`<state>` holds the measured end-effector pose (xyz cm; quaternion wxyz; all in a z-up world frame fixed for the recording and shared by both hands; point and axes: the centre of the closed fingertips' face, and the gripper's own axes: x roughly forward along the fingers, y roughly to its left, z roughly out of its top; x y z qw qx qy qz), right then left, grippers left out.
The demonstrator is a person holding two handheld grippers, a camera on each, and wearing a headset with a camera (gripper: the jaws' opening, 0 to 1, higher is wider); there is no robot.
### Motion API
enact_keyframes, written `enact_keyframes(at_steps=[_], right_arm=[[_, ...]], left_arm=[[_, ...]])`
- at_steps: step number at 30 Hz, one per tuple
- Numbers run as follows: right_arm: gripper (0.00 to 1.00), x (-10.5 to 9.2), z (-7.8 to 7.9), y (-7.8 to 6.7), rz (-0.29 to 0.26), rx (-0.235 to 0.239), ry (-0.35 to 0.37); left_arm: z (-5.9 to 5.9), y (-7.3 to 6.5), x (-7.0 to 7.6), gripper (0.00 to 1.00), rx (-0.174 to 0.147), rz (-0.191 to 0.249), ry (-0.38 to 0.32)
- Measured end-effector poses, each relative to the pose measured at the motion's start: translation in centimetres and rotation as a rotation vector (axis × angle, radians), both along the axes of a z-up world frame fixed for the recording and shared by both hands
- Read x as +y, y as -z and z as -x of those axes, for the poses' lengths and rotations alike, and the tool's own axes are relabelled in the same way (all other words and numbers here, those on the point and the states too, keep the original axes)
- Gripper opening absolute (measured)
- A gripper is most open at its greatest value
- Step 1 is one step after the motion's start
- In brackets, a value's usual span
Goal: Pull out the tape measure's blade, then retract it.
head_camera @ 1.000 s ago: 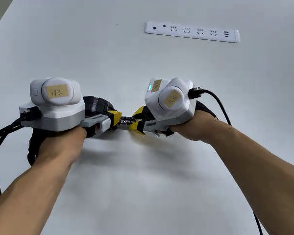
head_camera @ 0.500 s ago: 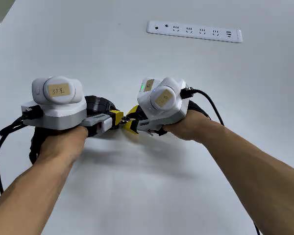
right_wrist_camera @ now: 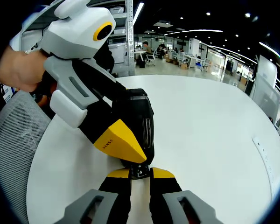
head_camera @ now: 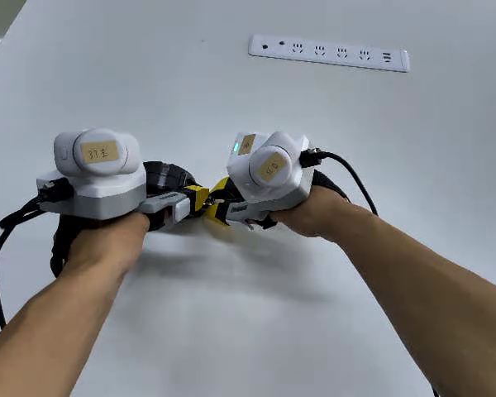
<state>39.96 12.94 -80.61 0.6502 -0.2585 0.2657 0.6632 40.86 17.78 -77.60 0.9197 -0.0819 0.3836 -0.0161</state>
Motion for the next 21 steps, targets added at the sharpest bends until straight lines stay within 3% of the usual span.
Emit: enact_keyframes(at_steps=[21], right_arm=[[0.15,0.05,-0.10,-0.11,0.004,-0.039,-0.008]], left_arm=[[0.02,-0.06,-0.04,0.62,0.010,0.007,0.004]])
